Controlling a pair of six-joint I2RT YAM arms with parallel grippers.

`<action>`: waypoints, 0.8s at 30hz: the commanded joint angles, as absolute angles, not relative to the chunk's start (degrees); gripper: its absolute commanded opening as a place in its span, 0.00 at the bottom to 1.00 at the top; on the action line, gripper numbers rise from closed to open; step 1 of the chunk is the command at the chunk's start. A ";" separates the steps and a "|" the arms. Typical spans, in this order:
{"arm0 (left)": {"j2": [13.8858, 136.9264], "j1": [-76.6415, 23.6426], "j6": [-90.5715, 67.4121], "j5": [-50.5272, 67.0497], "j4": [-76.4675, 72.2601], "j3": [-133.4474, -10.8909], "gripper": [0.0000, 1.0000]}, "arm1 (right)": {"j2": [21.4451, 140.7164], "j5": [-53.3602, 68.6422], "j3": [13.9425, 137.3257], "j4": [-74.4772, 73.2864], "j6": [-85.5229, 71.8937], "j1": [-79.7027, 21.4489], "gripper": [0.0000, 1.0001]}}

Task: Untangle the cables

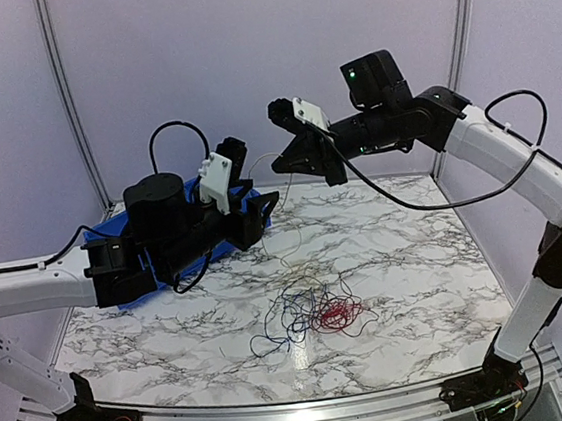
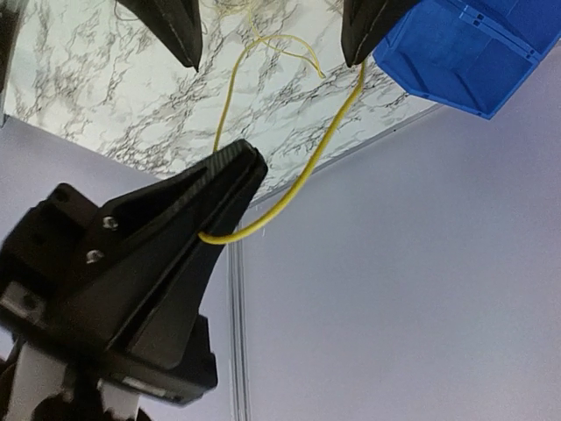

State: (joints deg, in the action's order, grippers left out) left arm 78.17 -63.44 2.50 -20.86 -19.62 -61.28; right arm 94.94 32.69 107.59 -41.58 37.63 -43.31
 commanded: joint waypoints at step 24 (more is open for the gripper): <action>68.97 -62.41 8.87 -16.42 -4.37 -59.90 0.61 | 92.92 32.24 104.88 -44.72 41.30 -46.84 0.00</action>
State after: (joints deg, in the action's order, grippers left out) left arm 66.04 -62.72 6.79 -17.61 -7.27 -57.91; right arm 93.67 31.46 103.39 -43.86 40.77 -46.46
